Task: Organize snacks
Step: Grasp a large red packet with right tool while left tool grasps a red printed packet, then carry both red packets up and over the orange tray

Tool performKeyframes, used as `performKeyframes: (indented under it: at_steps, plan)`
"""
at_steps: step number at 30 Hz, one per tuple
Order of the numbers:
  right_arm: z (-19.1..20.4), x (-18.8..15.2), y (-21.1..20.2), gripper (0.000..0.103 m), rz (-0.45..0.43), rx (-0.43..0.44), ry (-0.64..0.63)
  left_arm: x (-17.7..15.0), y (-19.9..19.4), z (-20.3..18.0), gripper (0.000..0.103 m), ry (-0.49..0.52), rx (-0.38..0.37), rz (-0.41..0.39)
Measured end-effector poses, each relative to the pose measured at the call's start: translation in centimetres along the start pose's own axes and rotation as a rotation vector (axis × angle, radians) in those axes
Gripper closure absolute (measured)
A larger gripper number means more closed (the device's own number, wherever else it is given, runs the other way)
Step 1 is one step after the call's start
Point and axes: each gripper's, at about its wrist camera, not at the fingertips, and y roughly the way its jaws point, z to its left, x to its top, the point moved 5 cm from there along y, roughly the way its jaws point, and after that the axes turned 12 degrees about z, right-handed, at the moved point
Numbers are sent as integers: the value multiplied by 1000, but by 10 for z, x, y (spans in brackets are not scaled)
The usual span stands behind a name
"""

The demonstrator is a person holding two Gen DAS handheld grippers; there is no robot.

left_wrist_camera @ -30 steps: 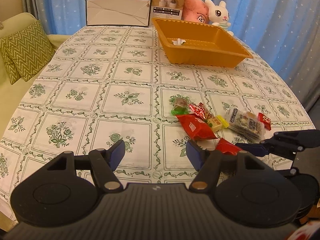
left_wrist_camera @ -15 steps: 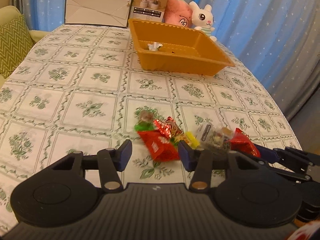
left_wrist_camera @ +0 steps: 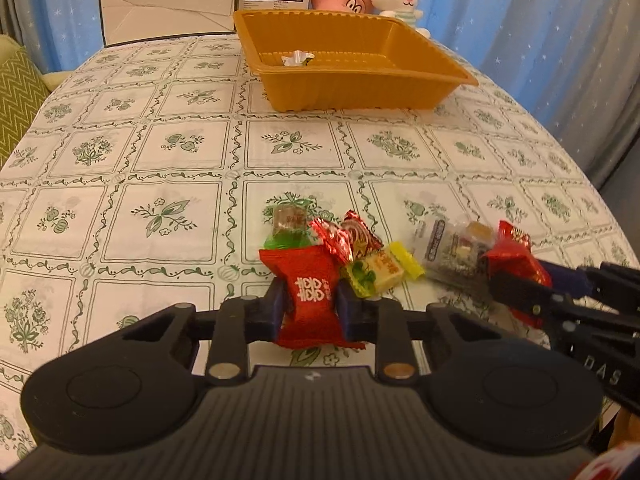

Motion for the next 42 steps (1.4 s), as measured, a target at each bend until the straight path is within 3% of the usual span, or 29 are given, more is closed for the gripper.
performKeyframes:
  at_steps: [8,15,24,42]
  plan:
    - [1,2,-2,71,-8,3,6,-11,-20,6,80,7,35,-16]
    - [4,8,-11,71,-26,10,18,-4,-47,0,80,5,24,-68]
    - [-3,31,-23,71,-45,5,69,26,-66,-17,80,32,-18,-118]
    - [-25,123,-17,71,-115,-33,57,115,-64,-24,80,79,-45,-208]
